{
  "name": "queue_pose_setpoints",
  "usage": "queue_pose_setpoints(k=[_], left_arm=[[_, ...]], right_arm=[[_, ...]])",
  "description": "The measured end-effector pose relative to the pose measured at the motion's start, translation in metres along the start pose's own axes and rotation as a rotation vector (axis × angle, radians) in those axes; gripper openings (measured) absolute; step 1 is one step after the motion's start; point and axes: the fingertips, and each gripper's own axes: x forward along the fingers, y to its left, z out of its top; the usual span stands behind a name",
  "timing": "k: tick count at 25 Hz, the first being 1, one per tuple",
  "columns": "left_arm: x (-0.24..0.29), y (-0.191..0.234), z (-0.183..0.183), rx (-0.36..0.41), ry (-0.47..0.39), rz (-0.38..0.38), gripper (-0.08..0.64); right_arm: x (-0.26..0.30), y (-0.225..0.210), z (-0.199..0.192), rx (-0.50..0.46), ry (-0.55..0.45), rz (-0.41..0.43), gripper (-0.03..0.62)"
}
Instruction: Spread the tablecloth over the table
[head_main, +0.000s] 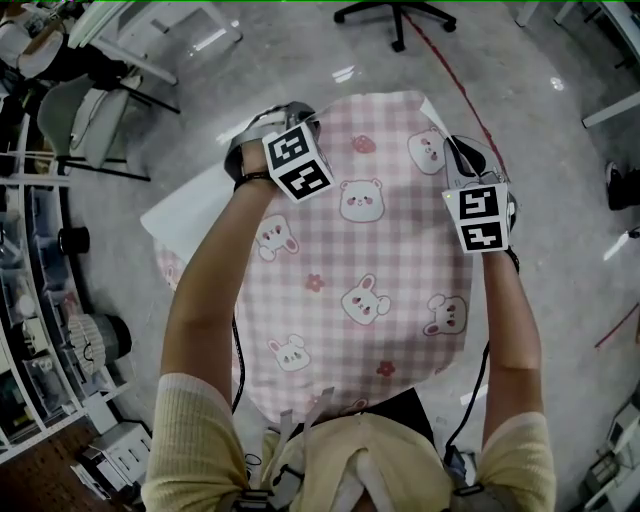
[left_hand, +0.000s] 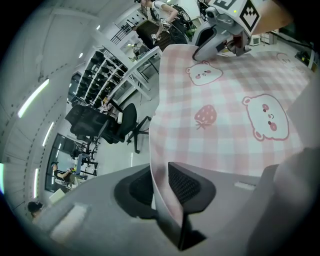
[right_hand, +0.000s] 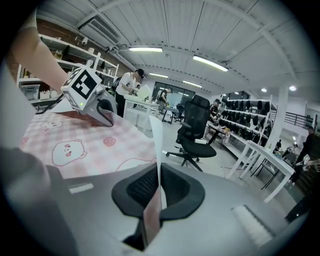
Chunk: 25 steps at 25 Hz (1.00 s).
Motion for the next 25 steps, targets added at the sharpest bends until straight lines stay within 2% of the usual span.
queue_pose_setpoints(k=[3, 6, 9, 12, 17, 21, 25], left_arm=[[-0.002, 0.005, 0.0, -0.02, -0.012, 0.044, 0.115], [-0.008, 0.014, 0.001, -0.037, -0.036, 0.122, 0.168], [-0.019, 0.026, 0.001, -0.047, -0.066, 0.203, 0.176], [-0.032, 0.037, 0.004, -0.08, -0.103, 0.25, 0.176], [-0.052, 0.043, 0.0, -0.134, -0.125, 0.277, 0.176], [-0.072, 0.041, -0.008, -0.177, -0.141, 0.277, 0.176], [-0.092, 0.033, -0.018, -0.274, -0.169, 0.261, 0.175]], right_arm=[[0.001, 0.0, -0.002, 0.005, 0.002, -0.006, 0.012], [-0.001, -0.001, 0.0, 0.008, -0.004, -0.012, 0.015], [-0.004, -0.007, 0.005, 0.02, -0.019, -0.042, 0.025], [-0.011, -0.017, 0.01, 0.034, -0.037, -0.075, 0.055], [-0.031, -0.028, 0.025, 0.043, -0.079, -0.118, 0.074], [-0.053, -0.021, 0.037, 0.038, -0.102, -0.115, 0.084], [-0.078, -0.01, 0.044, 0.028, -0.118, -0.113, 0.091]])
